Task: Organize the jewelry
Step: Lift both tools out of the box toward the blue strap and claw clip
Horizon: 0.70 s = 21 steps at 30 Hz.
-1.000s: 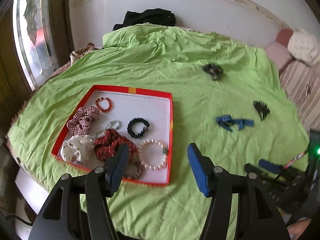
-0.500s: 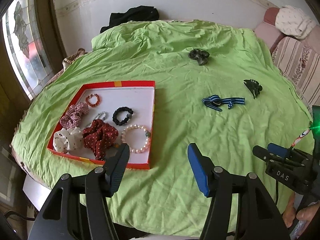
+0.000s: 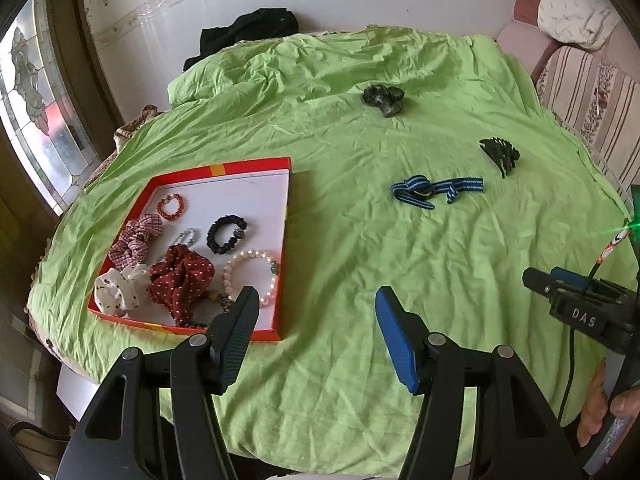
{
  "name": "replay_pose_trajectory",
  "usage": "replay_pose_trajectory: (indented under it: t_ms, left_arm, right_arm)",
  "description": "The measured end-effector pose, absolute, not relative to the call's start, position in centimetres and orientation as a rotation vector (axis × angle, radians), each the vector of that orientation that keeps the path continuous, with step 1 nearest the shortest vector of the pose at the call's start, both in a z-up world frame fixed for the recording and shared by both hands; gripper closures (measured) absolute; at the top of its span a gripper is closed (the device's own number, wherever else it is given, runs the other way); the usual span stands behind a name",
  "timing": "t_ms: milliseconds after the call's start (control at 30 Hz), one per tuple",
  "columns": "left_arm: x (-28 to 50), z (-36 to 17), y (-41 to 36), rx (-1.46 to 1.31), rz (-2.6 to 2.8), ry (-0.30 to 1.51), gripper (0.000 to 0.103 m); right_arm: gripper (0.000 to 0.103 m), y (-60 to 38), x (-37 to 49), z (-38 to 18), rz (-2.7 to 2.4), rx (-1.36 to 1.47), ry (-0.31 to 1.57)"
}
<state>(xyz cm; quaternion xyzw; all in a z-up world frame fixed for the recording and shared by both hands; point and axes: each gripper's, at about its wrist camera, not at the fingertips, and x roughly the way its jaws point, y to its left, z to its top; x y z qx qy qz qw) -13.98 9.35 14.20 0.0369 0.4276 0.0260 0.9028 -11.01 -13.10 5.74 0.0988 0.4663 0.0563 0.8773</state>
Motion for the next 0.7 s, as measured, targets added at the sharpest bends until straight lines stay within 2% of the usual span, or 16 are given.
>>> replay_pose_trajectory:
  t_ms: [700]
  left_arm:
    - [-11.3,11.0,5.4,0.130,-0.024,0.991,0.043]
  right_arm:
    - [0.046,-19.4,-10.2,4.5,0.008,0.276,0.971]
